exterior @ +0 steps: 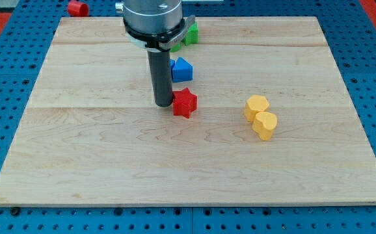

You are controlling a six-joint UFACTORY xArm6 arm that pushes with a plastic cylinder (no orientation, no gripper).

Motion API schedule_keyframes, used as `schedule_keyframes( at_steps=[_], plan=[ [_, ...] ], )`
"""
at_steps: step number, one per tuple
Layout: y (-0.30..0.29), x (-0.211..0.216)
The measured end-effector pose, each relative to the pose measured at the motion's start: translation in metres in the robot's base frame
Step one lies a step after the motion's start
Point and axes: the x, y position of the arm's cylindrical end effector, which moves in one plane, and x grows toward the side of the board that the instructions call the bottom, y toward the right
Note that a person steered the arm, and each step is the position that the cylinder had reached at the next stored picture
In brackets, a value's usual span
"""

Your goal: Push the blue cube closer to the green circle

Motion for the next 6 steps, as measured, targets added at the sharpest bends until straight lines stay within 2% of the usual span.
schedule_keyframes(
  at_steps=[1, 2, 3, 4, 5, 6],
  plan=[
    [0.062, -0.002],
    [0.089, 0.017],
    [0.003, 0.010],
    [-0.013, -0.037],
    [0.006, -0.073],
    [-0.003, -0.081]
  ],
)
